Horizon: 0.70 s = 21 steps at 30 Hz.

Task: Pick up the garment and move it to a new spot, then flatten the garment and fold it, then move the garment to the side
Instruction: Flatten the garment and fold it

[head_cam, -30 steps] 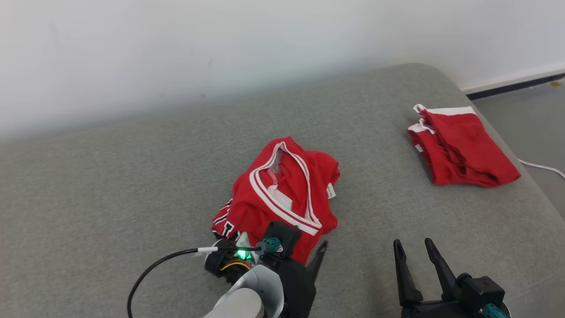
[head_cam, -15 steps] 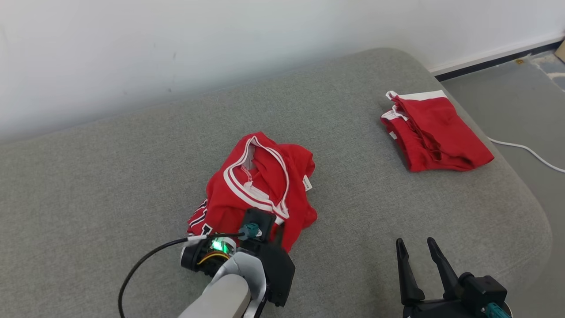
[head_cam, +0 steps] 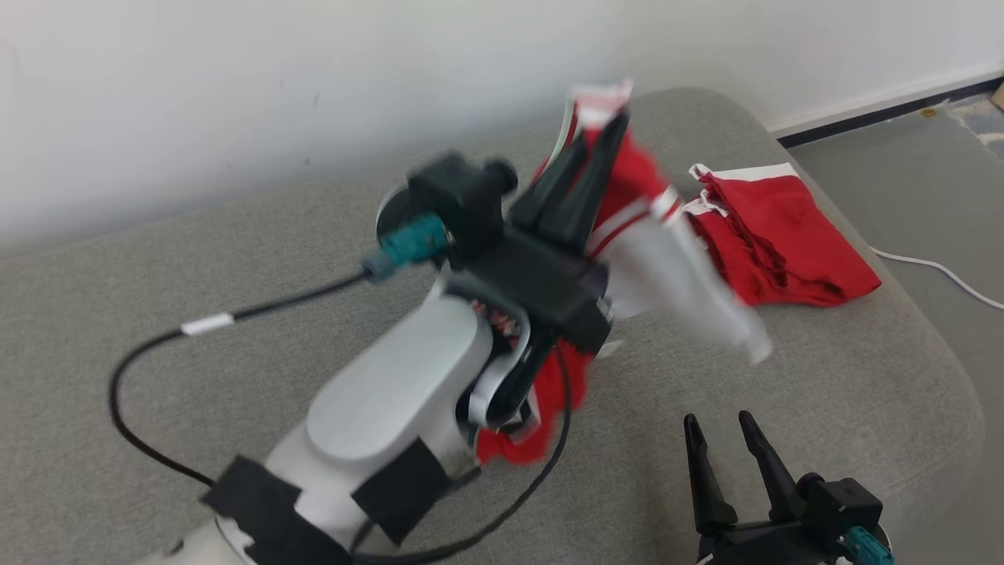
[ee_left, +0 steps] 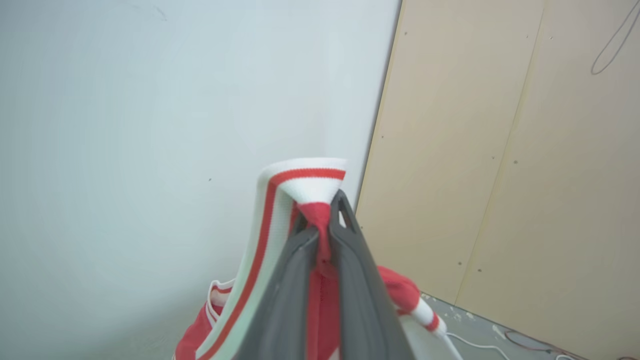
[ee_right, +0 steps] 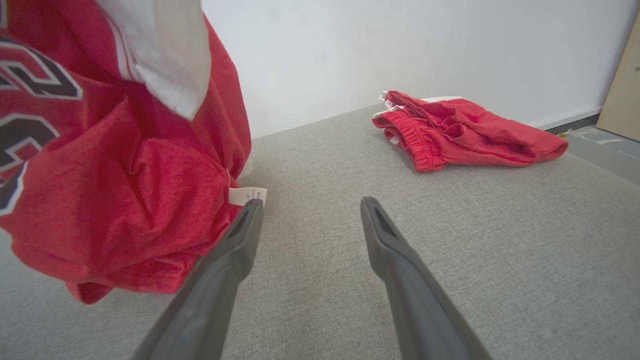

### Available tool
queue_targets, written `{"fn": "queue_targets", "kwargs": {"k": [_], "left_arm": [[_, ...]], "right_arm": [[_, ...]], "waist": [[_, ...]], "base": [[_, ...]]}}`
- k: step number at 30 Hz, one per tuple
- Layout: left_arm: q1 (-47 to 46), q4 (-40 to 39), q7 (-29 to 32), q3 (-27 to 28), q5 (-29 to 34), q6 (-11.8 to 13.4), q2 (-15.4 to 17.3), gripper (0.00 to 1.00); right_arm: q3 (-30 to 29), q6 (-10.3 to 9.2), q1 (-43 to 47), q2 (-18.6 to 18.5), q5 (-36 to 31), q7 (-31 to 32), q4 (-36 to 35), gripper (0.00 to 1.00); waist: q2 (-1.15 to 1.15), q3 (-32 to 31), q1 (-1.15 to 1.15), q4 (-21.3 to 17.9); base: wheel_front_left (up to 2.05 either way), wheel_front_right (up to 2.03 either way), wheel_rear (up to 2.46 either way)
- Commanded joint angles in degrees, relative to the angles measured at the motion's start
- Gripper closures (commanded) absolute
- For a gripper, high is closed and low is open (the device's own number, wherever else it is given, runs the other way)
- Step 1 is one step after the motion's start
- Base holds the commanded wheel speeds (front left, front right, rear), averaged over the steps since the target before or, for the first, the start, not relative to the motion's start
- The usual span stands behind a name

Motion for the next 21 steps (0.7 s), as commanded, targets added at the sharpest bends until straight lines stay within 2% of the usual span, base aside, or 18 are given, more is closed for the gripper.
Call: {"fn": "queue_targets", "kwargs": {"k": [1, 3, 4, 7, 9, 10, 13, 17, 21], "left_arm": [[-0.99, -0.81, -0.56, 0.28, -1.04, 0.10, 0.13, 1.00], [-4.15, -4.62, -1.54, 1.28, -4.45, 0.72, 0.12, 1.00], [-5.48, -7.55, -1.62, 3.48, -5.28, 1.43, 0.12, 1.00], [-4.18, -15.98, -1.57, 12.11, -6.67, 3.19, 0.20, 1.00], [0.44, -19.66, -1.60, 19.24, -6.56, 4.45, 0.17, 1.00], [2.21, -19.17, -1.59, 20.44, -7.03, 4.79, 0.10, 1.00], [7.78, -14.76, -1.62, 22.60, -3.33, 5.62, 0.08, 1.00], [16.55, -5.62, -1.63, 25.75, 2.25, 6.94, 0.14, 1.00], [22.43, 1.48, -1.63, 30.38, 4.92, 7.77, 0.06, 1.00]], "right_arm": [[0.11, -0.15, -0.14, 0.11, 0.37, -0.07, 0.14, 0.00], [0.14, -0.15, -0.02, 0.11, 0.30, -0.06, 0.17, 0.00], [0.13, -0.15, 0.08, 0.13, 0.30, -0.07, 0.11, 0.00], [-0.15, -0.15, 0.21, 0.14, 0.27, -0.05, -0.26, 0.00], [-0.51, -0.15, 0.15, 0.14, -0.03, -0.05, -0.48, 0.00], [-0.81, -0.15, 0.19, 0.13, -0.12, -0.05, -0.60, 0.00], [-1.08, -0.15, 0.31, 0.15, -0.56, -0.04, -0.73, 0.00], [-0.84, -0.15, -0.30, 0.13, -0.84, -0.05, -1.04, 0.00], [-0.66, -0.15, -0.30, 0.11, -1.26, -0.06, -1.03, 0.00]], "waist": [[0.00, -0.11, 0.00, -0.20], [0.00, -0.17, 0.00, -0.33], [0.00, -0.10, 0.00, -0.34], [0.00, 0.35, 0.00, 0.01], [0.00, 0.96, 0.00, 1.32], [0.00, 1.15, 0.00, 2.09], [0.00, 1.64, 0.00, 4.67], [0.00, 1.97, 0.00, 7.75], [0.00, 1.99, 0.00, 10.23]], "base": [[0.00, 0.00, 0.00], [0.00, 0.00, 0.00], [0.00, 0.00, 0.00], [0.00, 0.00, 0.00], [0.00, 0.00, 0.00], [0.00, 0.00, 0.00], [0.00, 0.00, 0.00], [0.00, 0.00, 0.00], [0.00, 0.00, 0.00]]}}
